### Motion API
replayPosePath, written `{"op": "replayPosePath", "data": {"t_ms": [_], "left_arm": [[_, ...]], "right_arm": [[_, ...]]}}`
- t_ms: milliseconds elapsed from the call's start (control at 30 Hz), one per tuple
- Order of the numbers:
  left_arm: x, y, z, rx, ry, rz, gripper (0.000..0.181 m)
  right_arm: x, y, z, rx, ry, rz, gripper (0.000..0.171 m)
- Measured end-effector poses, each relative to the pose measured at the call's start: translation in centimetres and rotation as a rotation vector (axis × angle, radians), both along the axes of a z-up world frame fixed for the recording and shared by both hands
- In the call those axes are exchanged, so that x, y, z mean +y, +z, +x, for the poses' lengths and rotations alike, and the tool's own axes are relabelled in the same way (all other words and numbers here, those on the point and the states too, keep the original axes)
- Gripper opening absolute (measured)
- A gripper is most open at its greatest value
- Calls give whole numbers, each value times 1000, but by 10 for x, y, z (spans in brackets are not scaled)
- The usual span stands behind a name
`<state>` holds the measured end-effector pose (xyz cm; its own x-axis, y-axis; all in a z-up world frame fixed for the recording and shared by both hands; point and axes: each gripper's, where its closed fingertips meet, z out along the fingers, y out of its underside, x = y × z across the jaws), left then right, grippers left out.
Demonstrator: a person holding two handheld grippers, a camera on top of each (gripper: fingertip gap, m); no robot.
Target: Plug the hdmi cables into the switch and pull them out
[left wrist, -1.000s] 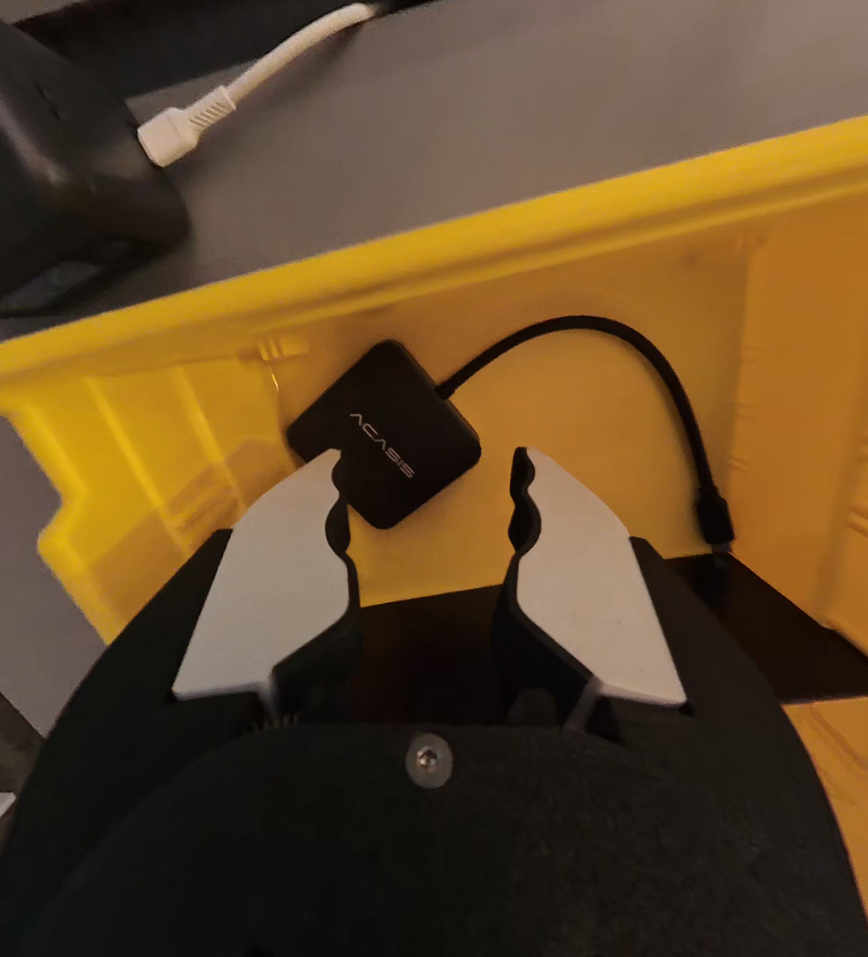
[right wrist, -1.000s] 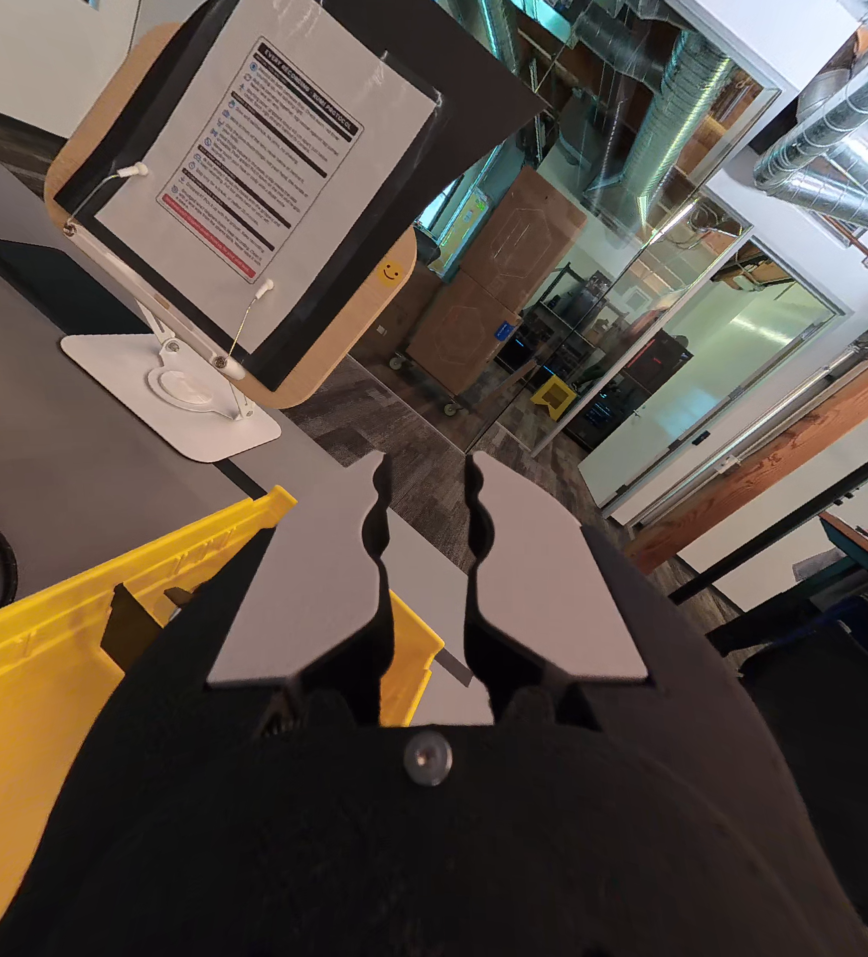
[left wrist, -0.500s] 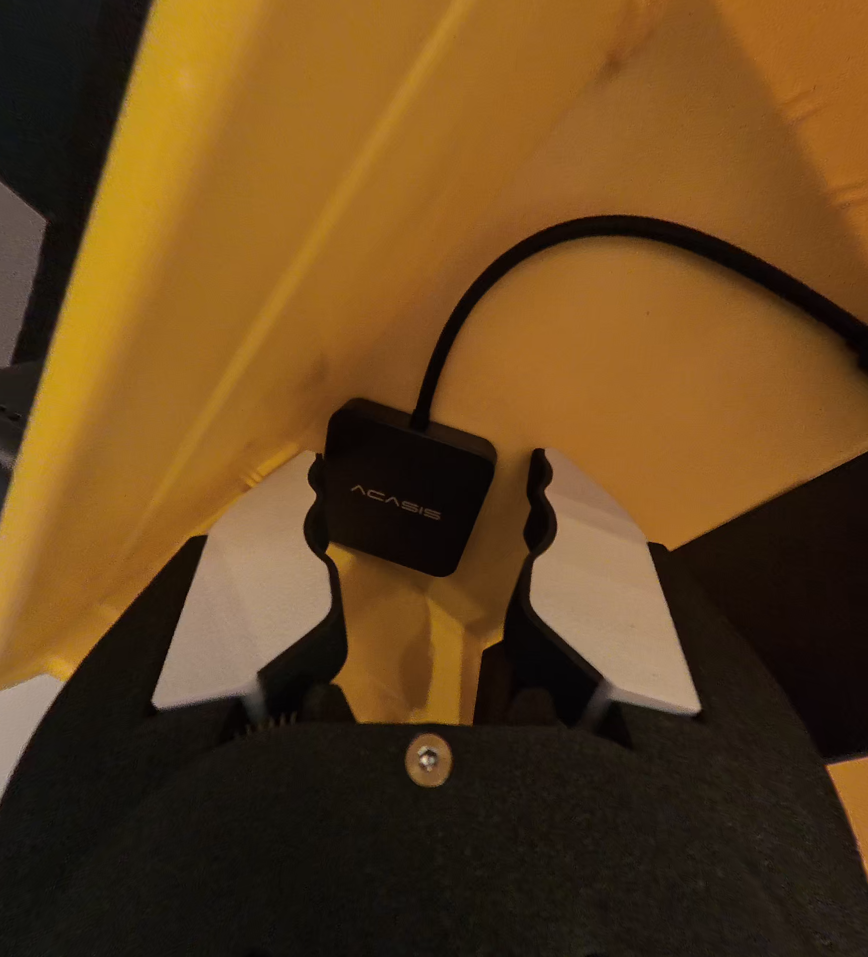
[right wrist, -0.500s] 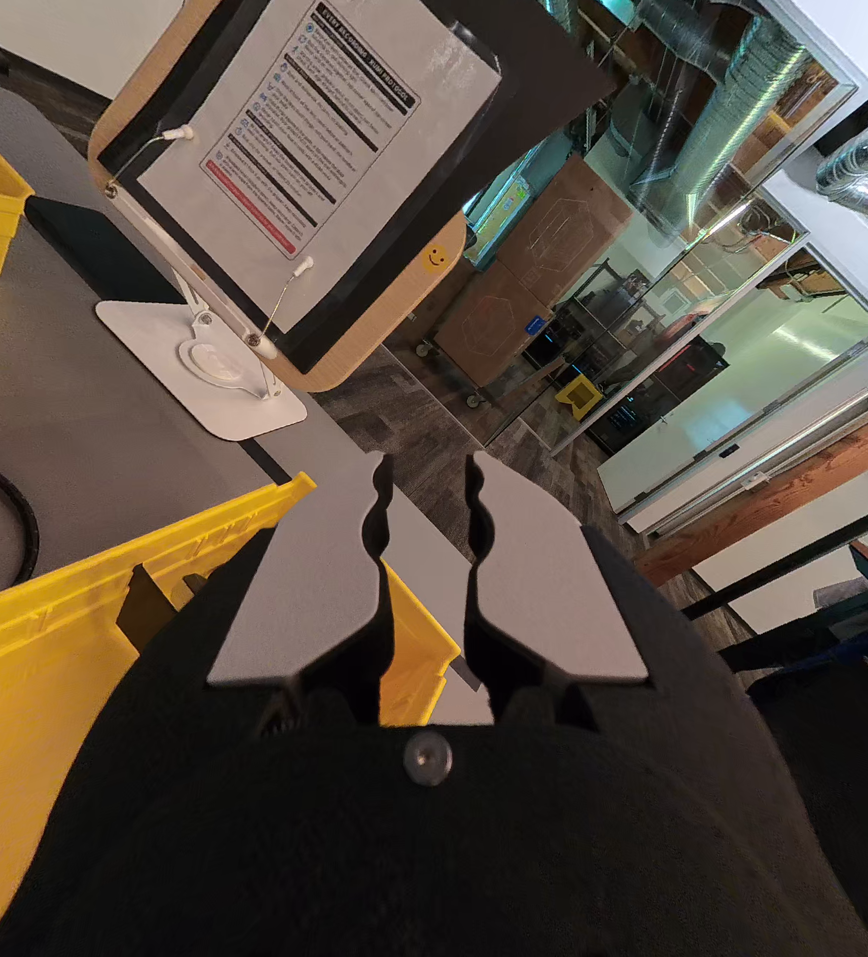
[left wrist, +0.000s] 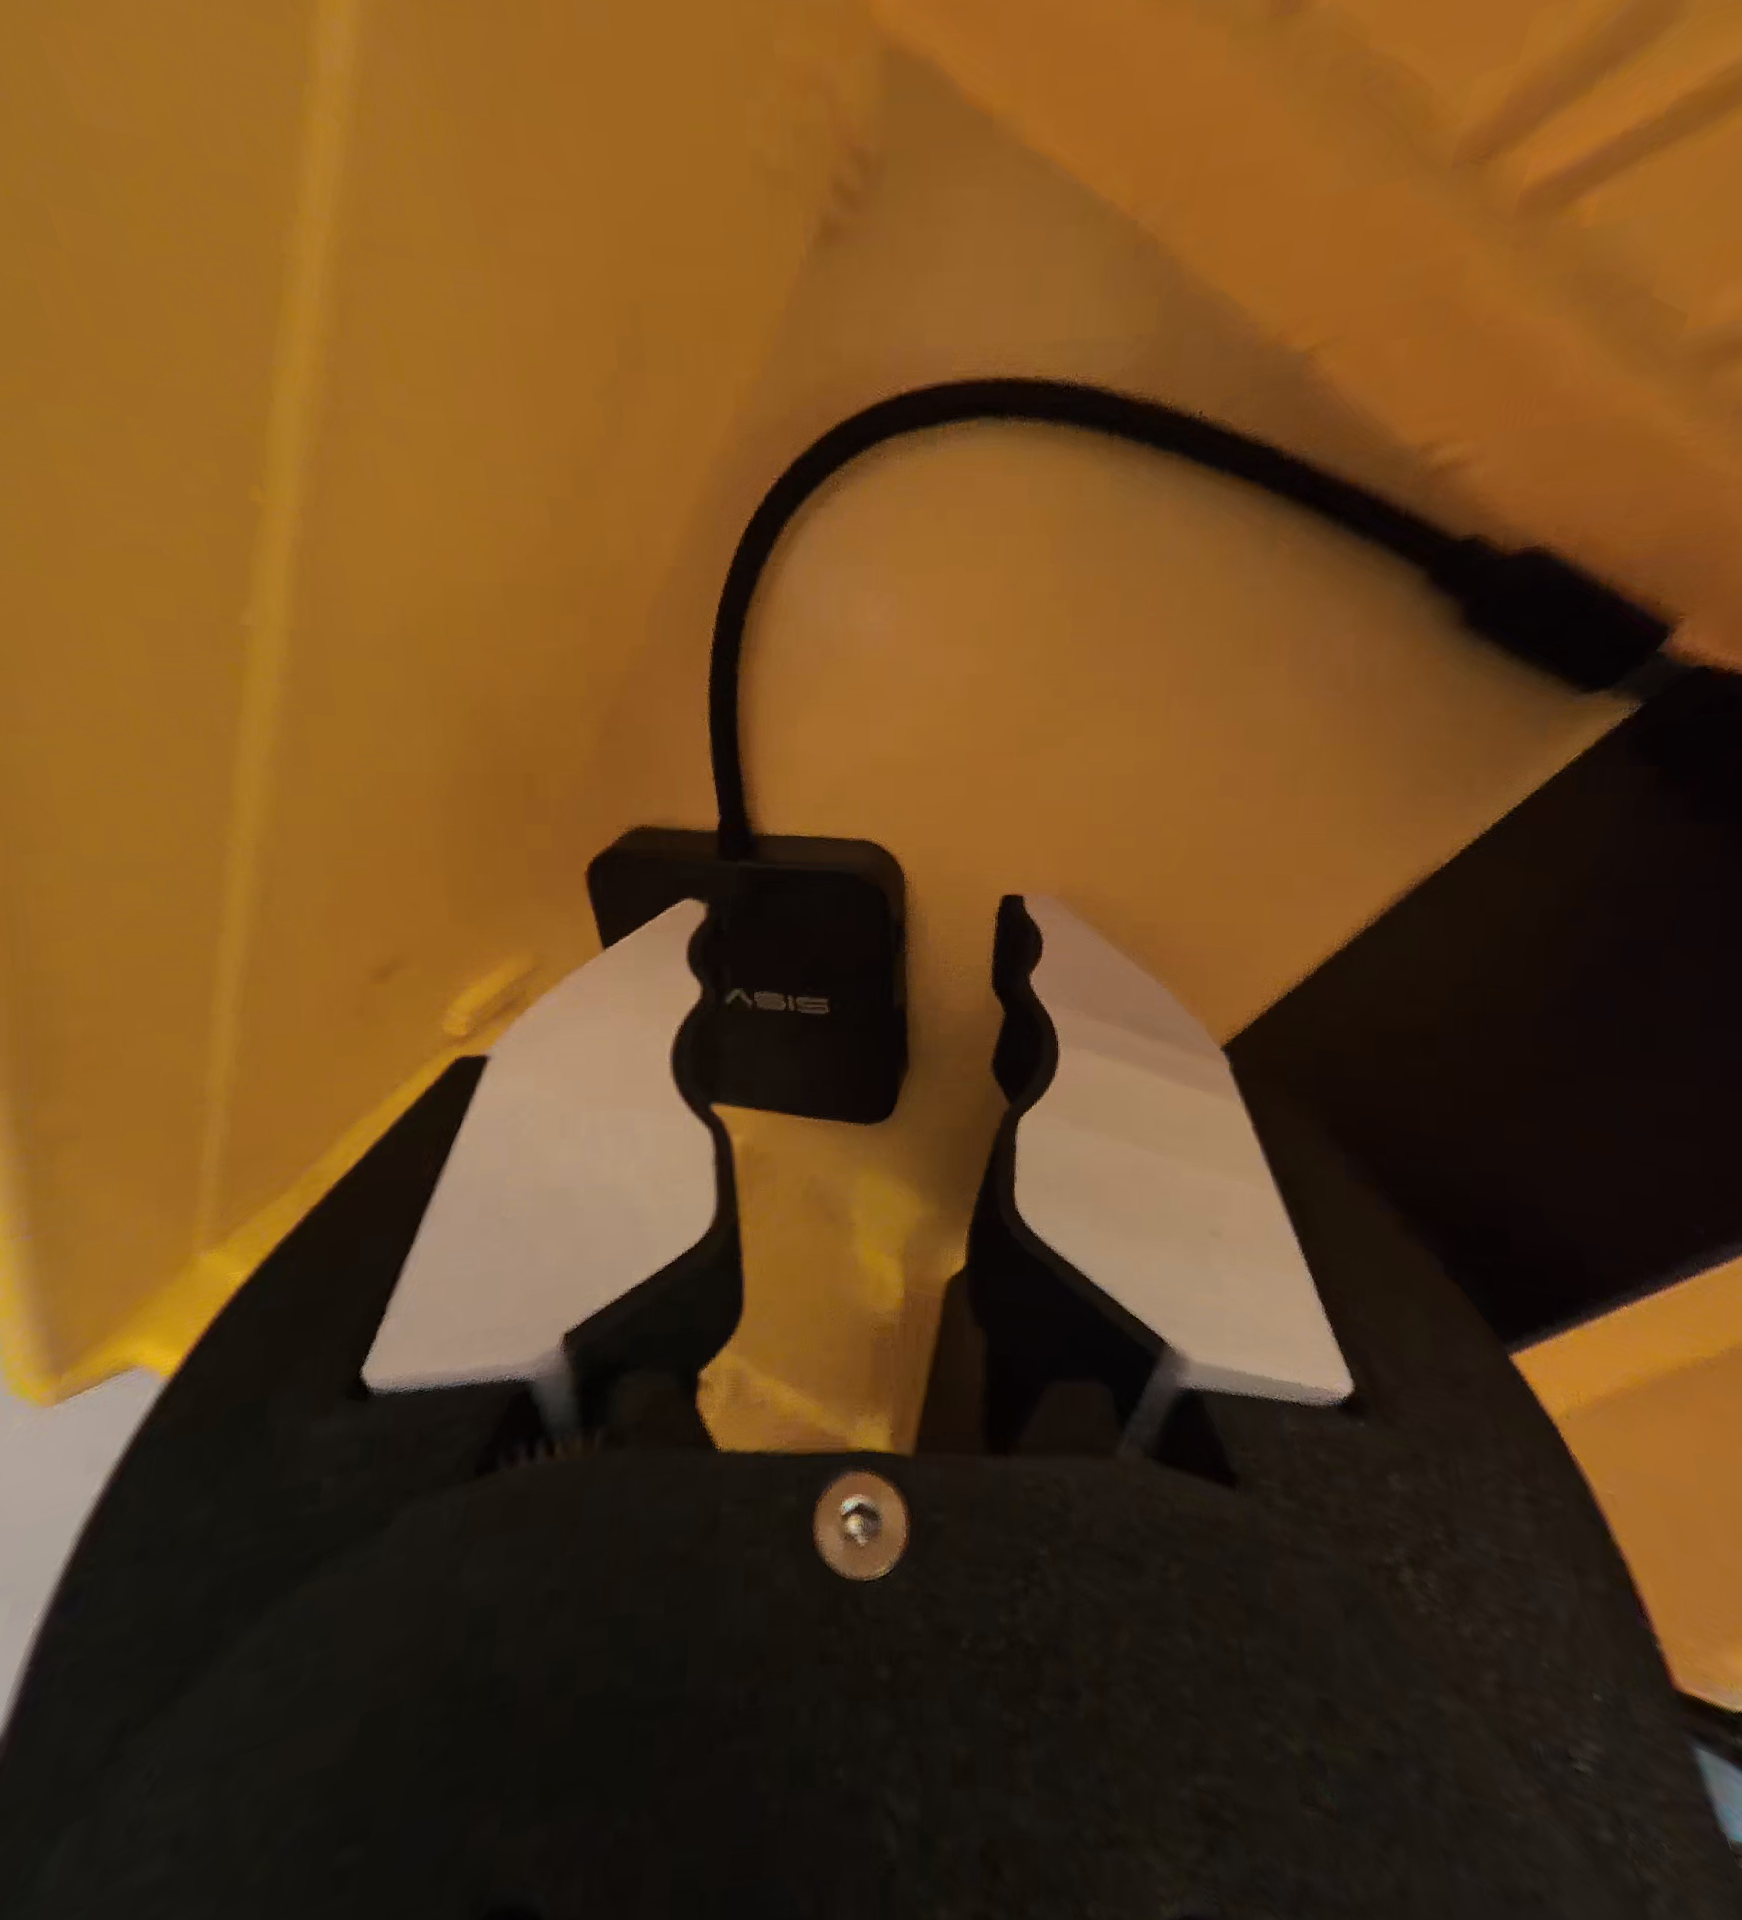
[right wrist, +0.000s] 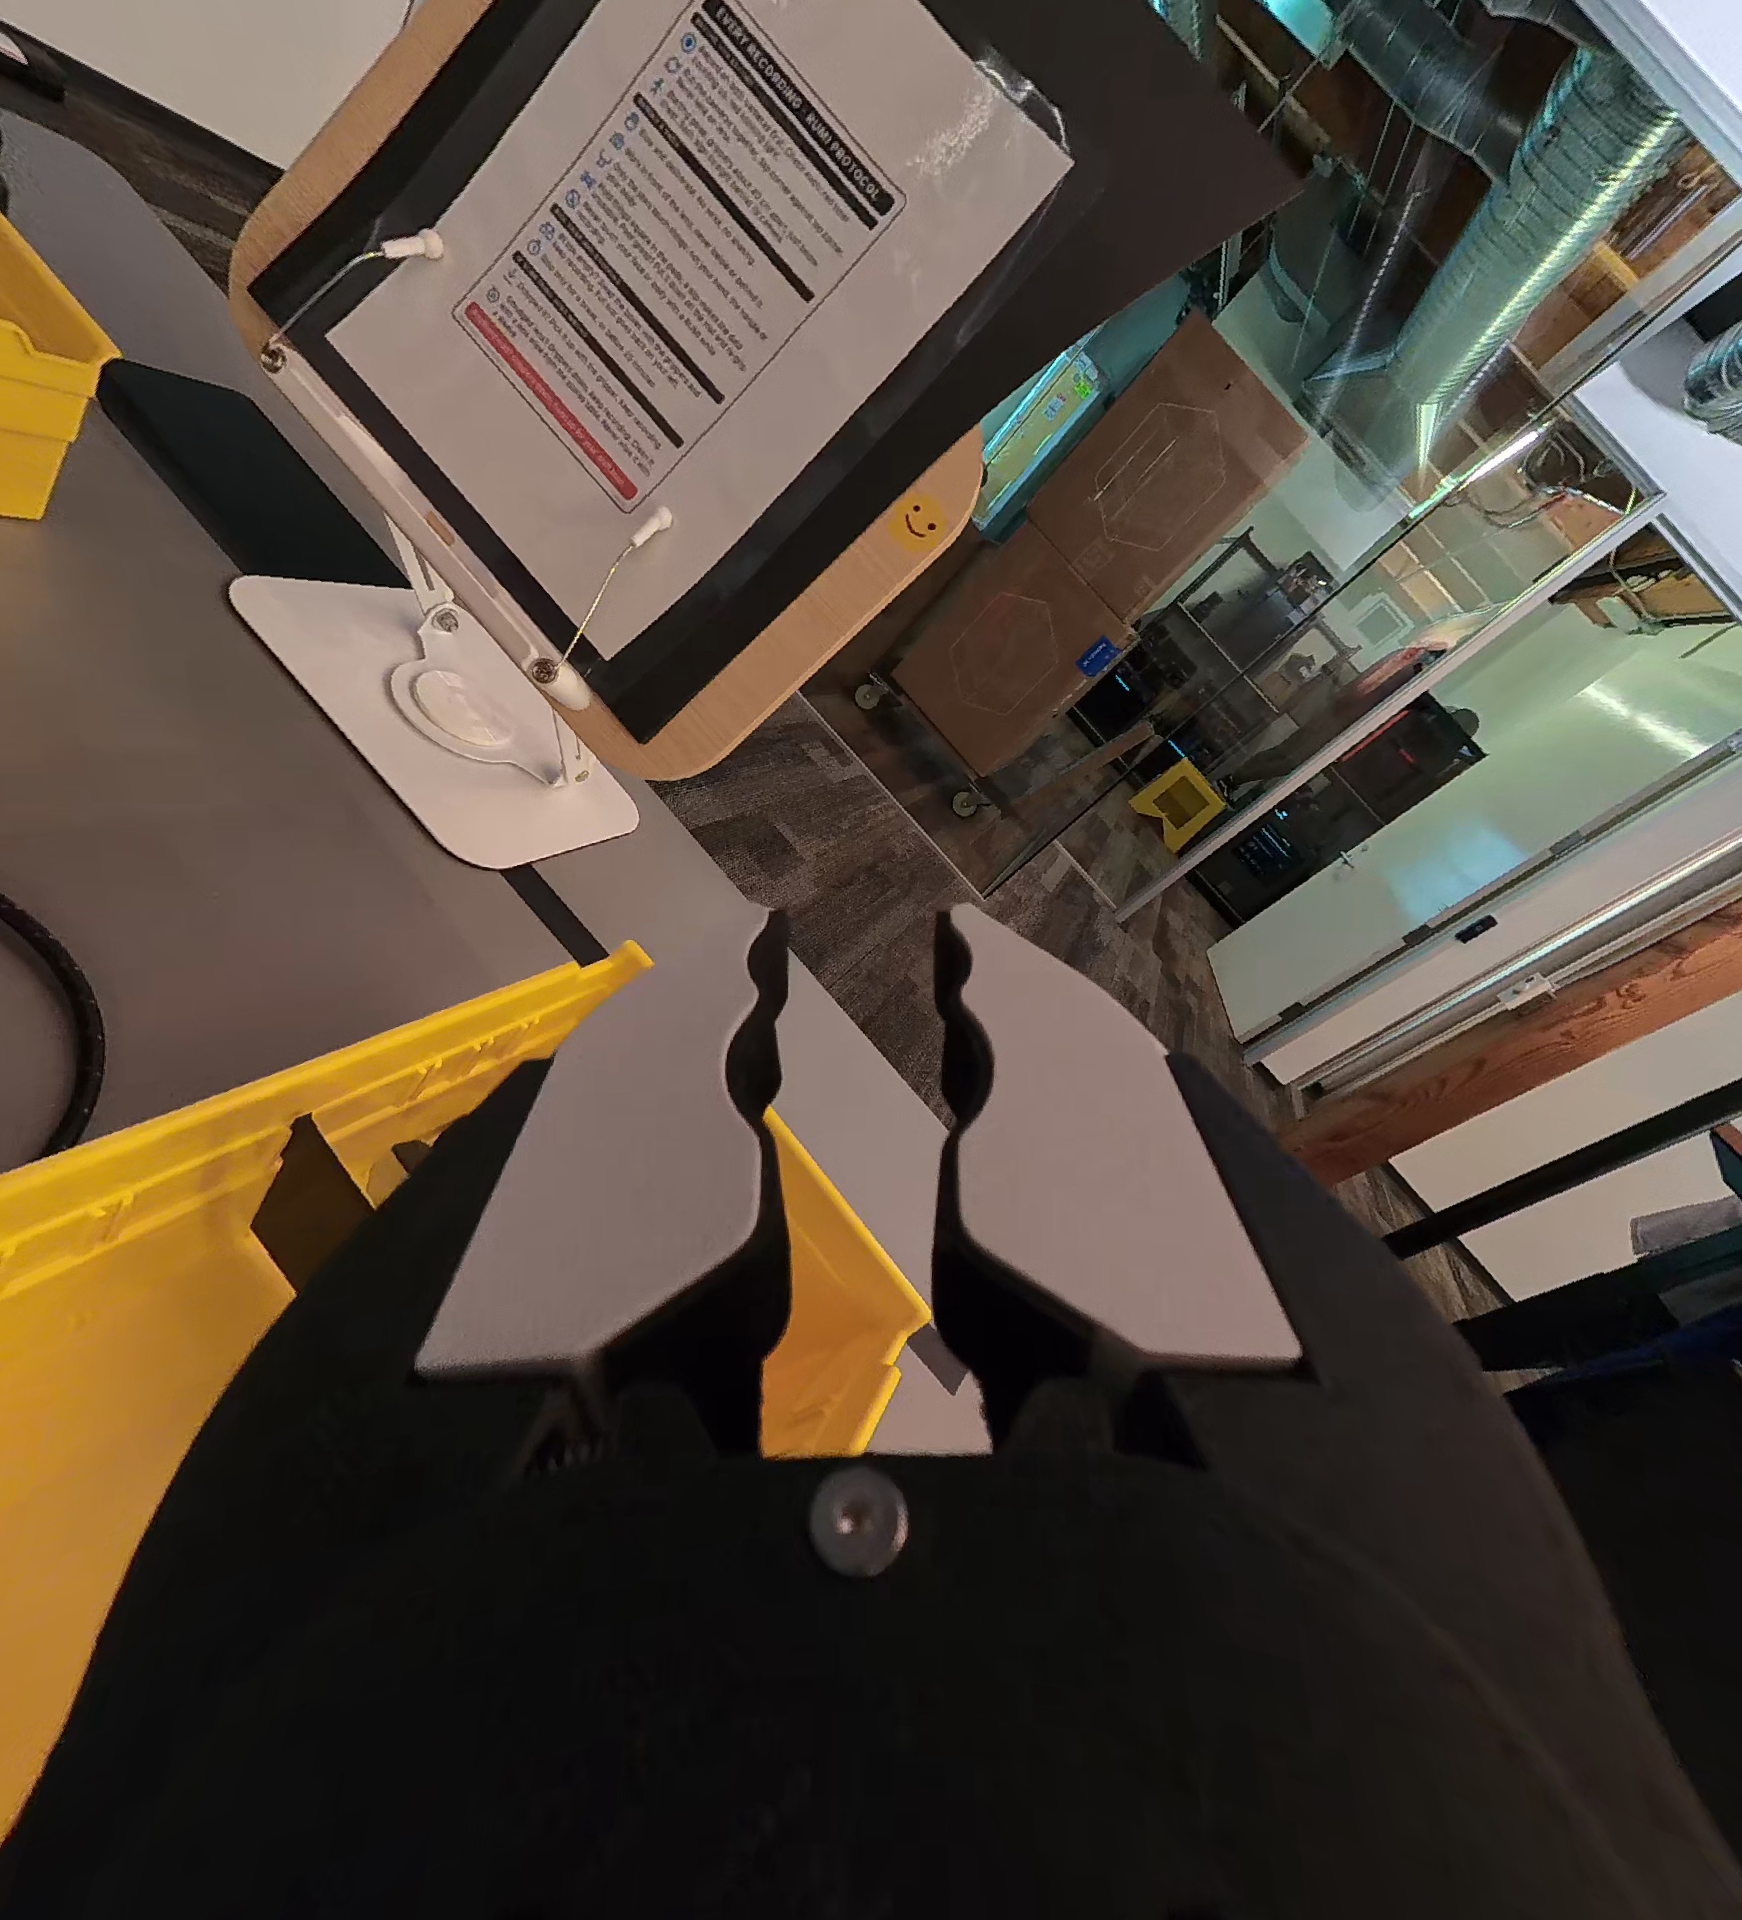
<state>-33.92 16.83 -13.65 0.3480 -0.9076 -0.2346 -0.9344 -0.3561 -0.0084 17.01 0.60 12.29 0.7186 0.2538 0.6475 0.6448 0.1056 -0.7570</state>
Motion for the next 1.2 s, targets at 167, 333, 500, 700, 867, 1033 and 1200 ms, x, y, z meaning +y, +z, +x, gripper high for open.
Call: {"op": "replayPosePath", "data": {"t_ms": [167,333,500,700,867,1033,1200], "left_arm": [[7,-3,-19,26,16,-23,70],[14,-5,-20,47,-29,-39,75],[16,-8,-26,91,-44,-112,79],[13,-11,-24,82,-95,-181,74],[9,-10,-25,101,-150,-187,67],[3,-10,-30,184,-213,-194,66],[-4,-14,-38,238,-95,-294,78]], "right_arm": [[-1,1,0,-7,1,4,28],[-1,0,-3,-21,6,3,28],[0,-5,-6,-51,11,-13,28],[3,-10,-10,-84,17,-32,28],[5,-14,-12,-98,22,-46,28],[5,-17,-15,-114,28,-56,28],[6,-19,-18,-131,37,-64,28]]}}
